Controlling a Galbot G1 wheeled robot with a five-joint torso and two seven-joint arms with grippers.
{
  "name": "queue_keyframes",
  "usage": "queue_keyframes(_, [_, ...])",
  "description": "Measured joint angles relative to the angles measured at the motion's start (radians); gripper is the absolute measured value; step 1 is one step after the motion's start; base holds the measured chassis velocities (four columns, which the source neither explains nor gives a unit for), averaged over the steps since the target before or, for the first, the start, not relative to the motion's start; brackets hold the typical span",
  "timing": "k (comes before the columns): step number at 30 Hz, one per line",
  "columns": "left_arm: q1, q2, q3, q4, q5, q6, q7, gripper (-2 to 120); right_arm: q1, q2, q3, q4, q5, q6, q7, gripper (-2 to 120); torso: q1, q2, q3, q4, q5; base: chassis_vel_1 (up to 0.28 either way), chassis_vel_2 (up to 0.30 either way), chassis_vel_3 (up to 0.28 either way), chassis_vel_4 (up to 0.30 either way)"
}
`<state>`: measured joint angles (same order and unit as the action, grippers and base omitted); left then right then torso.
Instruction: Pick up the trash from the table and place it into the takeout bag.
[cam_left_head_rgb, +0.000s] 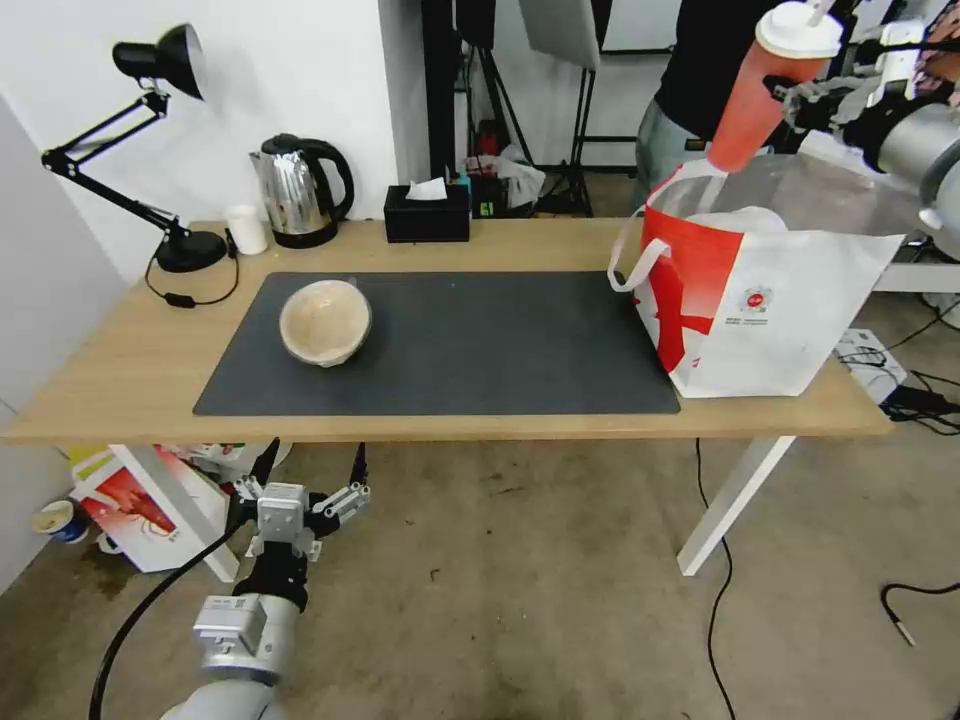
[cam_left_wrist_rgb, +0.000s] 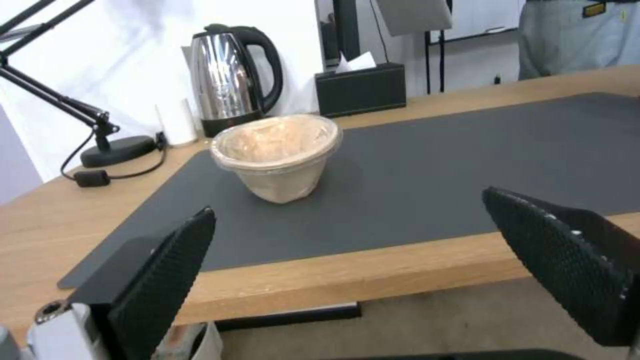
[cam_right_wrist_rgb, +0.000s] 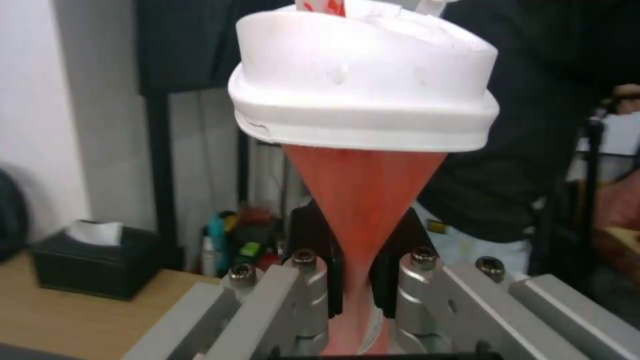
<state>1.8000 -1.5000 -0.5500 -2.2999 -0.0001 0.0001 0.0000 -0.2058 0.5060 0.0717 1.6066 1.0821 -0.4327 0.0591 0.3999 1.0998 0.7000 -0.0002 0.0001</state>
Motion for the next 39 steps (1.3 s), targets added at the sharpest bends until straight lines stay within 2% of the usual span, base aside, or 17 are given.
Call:
queue_keyframes(13, [0.000,0.000,0.000,0.000,0.000,0.000,0.000,100,0.007,-0.014,0.006,-0.151,-0.113,0.050,-0.041,7,0.000,0.000,0.000,0.0001,0.0001,0.000,0.000,0.000,0.000])
queue_keyframes(26, [0.000,0.000,0.000,0.000,0.000,0.000,0.000,100,-0.004,-0.037,0.010,-0.188,-0.180,0.082,-0.065,7,0.000,0.000,0.000,0.0001,-0.0002,0.000,0.000,0.000,0.000])
queue_keyframes(39, [0.000,0.000,0.000,0.000,0.000,0.000,0.000,100,-0.067,-0.027,0.035,-0.207,-0.219,0.090,-0.077,7,0.000,0.000,0.000,0.0001,0.0000,0.000,0.000,0.000,0.000])
